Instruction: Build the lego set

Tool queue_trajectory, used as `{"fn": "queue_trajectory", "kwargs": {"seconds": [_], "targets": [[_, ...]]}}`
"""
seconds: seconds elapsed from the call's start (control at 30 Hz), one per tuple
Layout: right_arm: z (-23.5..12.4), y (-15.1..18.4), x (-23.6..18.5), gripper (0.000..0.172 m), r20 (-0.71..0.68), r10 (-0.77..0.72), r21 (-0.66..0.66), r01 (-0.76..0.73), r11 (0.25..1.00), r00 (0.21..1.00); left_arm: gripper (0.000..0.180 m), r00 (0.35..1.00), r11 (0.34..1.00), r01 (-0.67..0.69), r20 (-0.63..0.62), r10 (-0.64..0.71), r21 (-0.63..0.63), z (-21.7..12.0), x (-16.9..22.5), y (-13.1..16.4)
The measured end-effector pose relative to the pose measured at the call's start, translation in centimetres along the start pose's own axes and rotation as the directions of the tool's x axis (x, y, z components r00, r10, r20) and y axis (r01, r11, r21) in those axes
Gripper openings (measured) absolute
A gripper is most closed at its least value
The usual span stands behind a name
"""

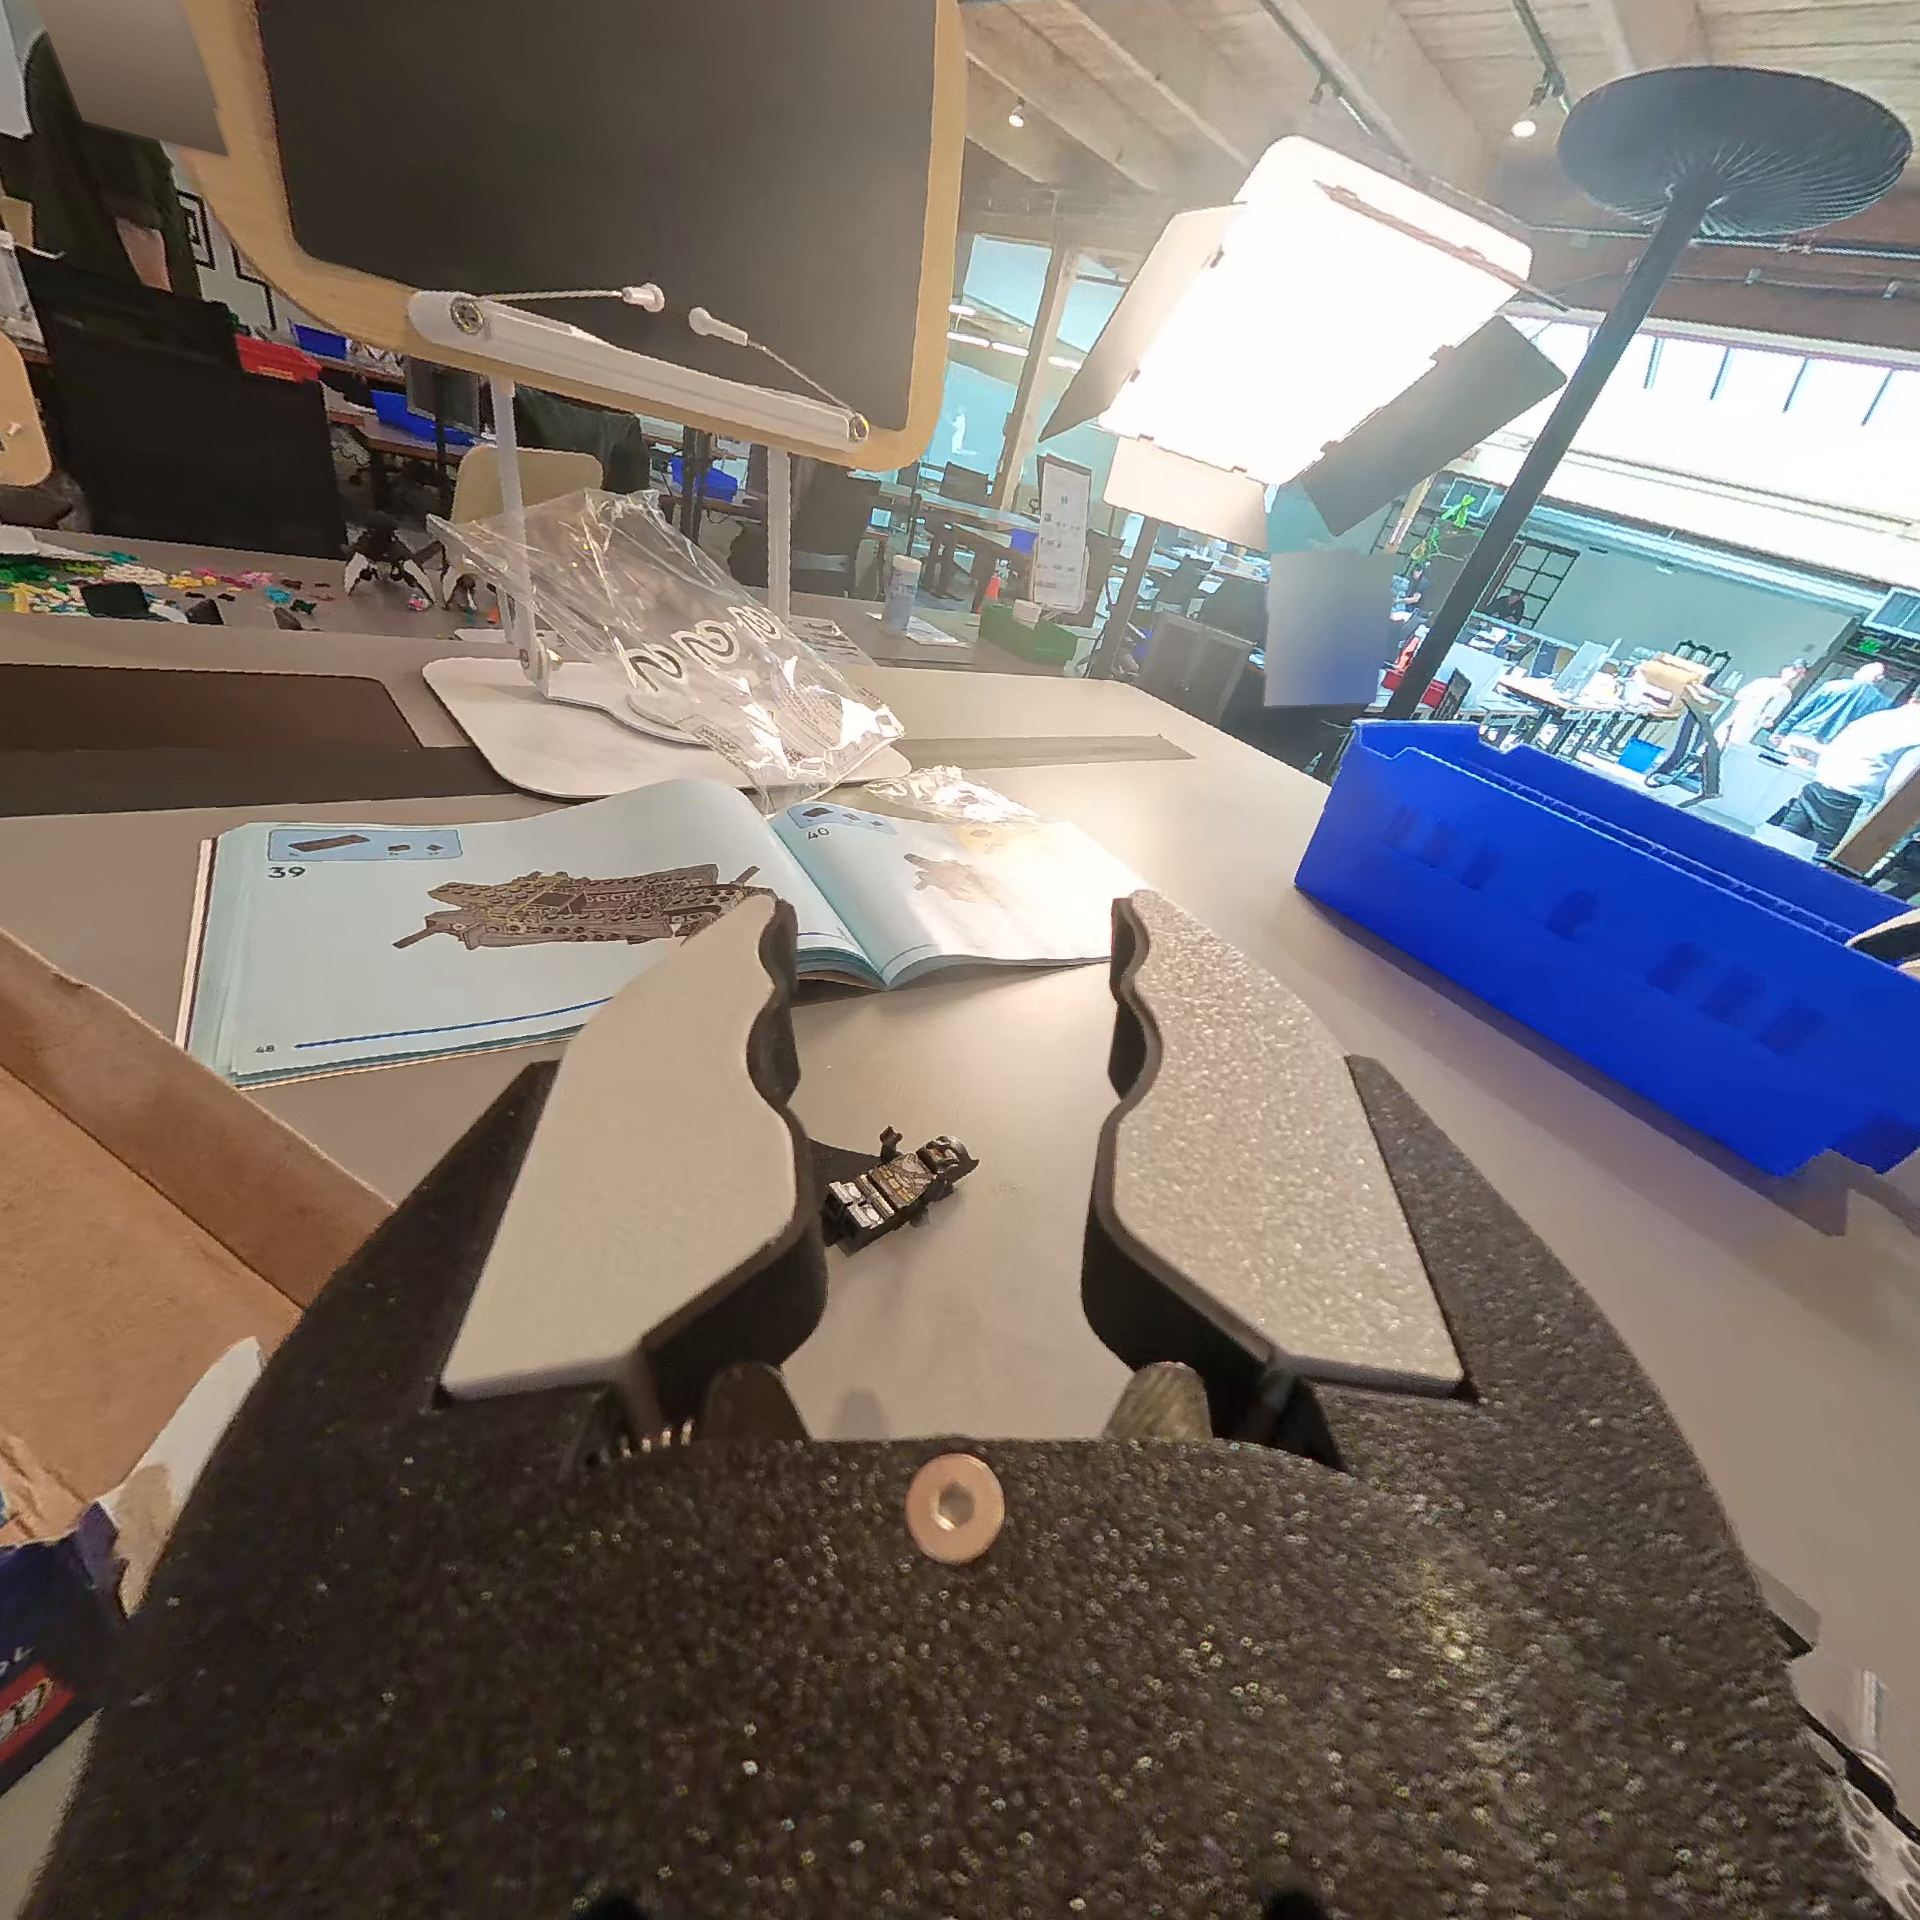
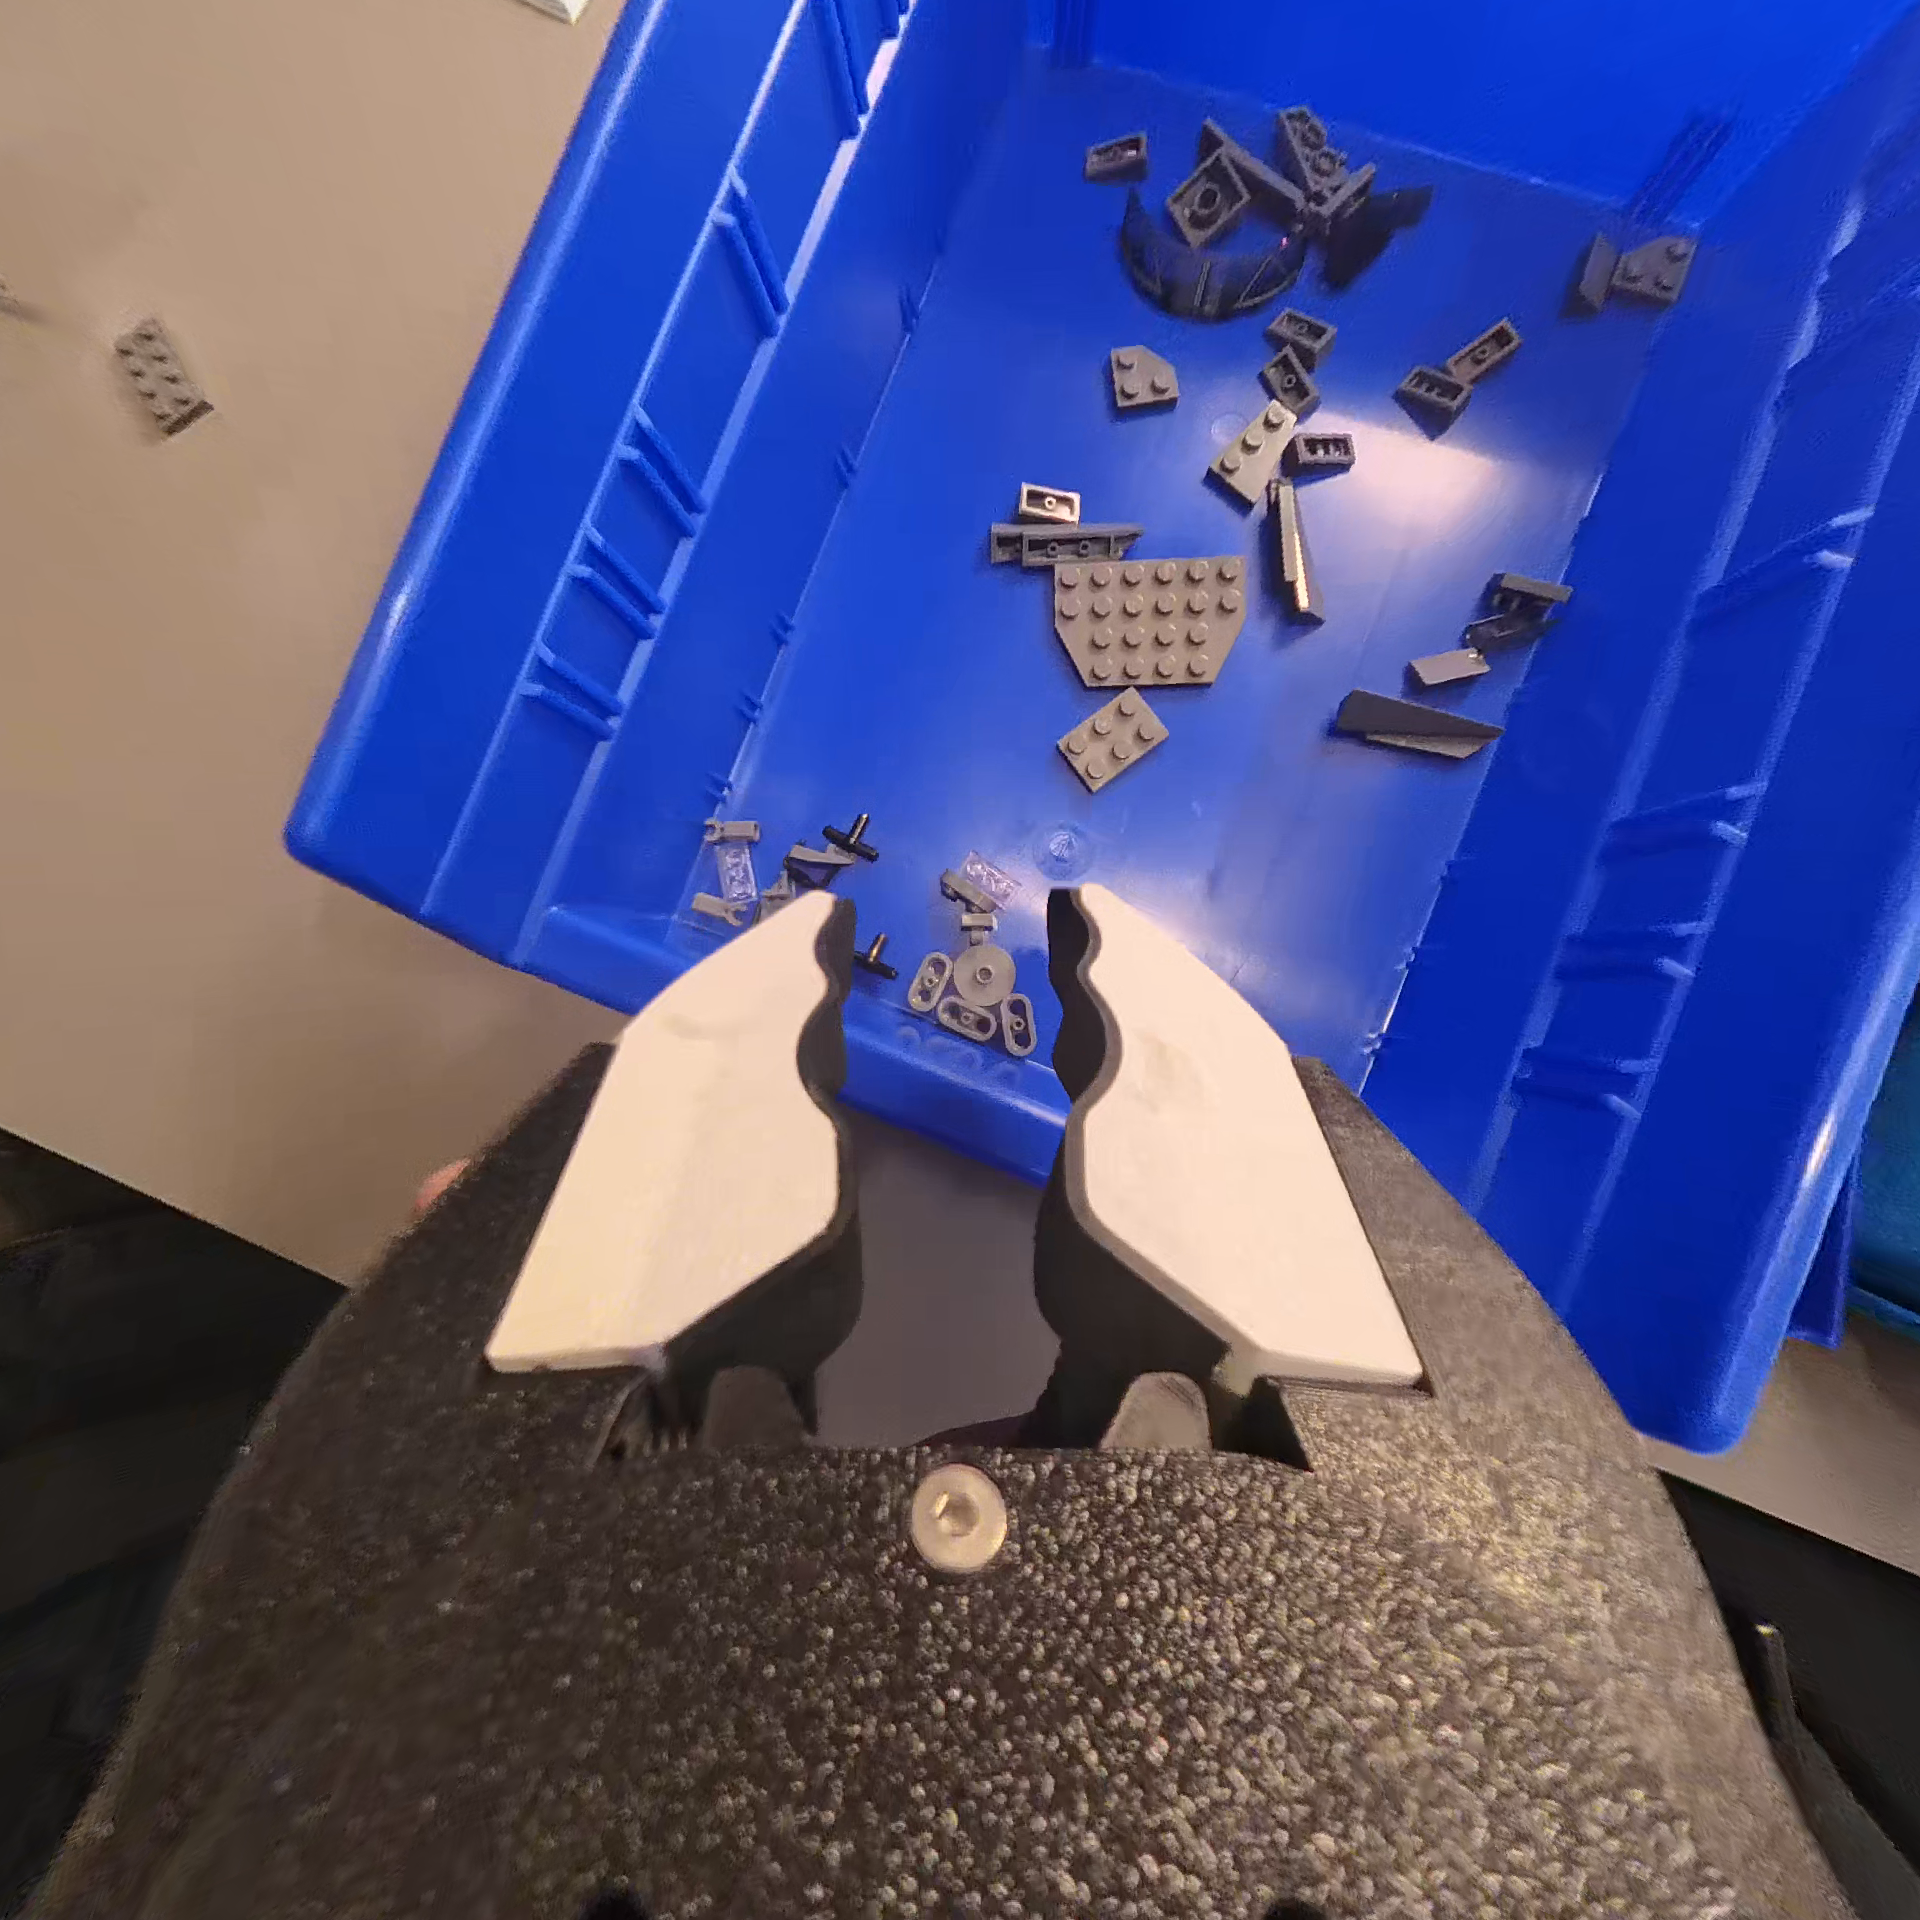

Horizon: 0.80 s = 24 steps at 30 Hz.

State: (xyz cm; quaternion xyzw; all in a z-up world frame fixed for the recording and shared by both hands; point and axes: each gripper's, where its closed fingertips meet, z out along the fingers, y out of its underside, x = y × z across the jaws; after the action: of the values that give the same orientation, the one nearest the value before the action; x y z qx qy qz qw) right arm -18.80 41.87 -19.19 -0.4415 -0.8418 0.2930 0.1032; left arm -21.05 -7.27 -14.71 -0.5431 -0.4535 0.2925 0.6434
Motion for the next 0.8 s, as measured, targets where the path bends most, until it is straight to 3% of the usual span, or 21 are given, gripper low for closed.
{"fn": "queue_trajectory", "kwargs": {"seconds": [0.37,0.8], "targets": [[1.7,0.8,0.9,0.034,0.206,-0.038,-0.267,0.094,0.959,0.978,0.059,1.000,0.999,-0.015,-0.018,0.015,-0.034,0.4,0.4,0.4],[4.1,3.4,0.9,0.034,0.213,-0.041,-0.467,0.139,0.873,0.976,0.059,0.999,0.999,-0.029,-0.022,0.028,-0.034,0.4,0.7,0.4]]}}
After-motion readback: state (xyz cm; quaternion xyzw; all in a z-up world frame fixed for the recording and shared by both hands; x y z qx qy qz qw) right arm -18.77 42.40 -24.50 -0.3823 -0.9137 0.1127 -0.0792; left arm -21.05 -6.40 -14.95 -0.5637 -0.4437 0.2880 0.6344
